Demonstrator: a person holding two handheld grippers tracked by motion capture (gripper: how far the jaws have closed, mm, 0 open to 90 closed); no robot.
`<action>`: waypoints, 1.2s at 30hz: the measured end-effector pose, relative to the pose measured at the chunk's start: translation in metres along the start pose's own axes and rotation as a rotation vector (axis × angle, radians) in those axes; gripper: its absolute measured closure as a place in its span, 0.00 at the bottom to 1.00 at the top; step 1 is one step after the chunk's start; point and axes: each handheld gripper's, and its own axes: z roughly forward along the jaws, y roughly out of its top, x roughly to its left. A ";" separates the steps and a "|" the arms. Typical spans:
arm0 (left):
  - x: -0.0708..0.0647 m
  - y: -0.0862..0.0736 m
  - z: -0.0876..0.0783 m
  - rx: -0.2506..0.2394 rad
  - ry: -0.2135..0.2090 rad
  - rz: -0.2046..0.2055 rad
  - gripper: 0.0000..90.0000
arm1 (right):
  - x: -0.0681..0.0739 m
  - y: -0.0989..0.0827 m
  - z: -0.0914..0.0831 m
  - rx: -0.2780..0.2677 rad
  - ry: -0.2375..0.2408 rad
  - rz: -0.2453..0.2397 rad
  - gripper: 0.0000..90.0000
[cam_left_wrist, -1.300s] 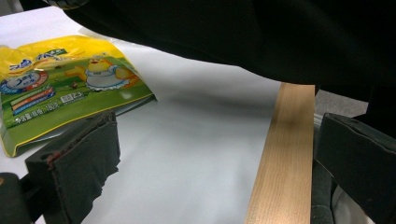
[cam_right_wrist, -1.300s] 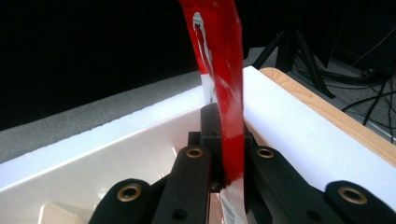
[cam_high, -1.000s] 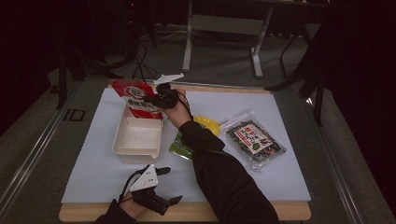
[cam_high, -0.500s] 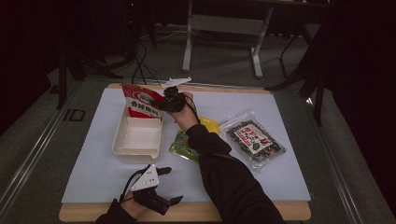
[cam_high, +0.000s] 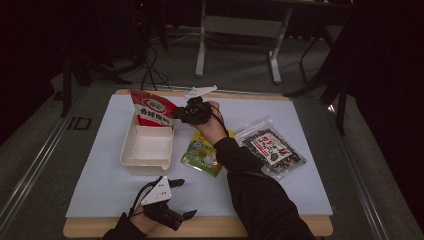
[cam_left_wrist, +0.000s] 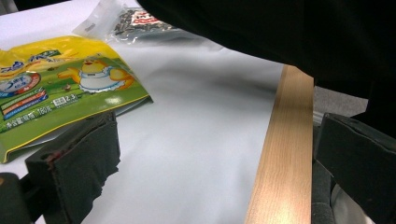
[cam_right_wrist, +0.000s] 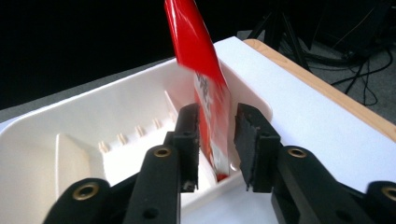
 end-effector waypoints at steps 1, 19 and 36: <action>0.000 0.000 0.000 -0.003 -0.001 -0.004 0.01 | -0.001 -0.002 -0.003 0.000 0.005 0.005 0.77; 0.000 0.000 0.002 -0.005 -0.011 -0.007 0.01 | -0.017 -0.040 -0.066 0.007 -0.071 -0.003 0.71; 0.004 -0.002 0.005 -0.021 -0.008 -0.026 0.01 | -0.058 -0.089 -0.159 -0.003 -0.229 0.050 0.78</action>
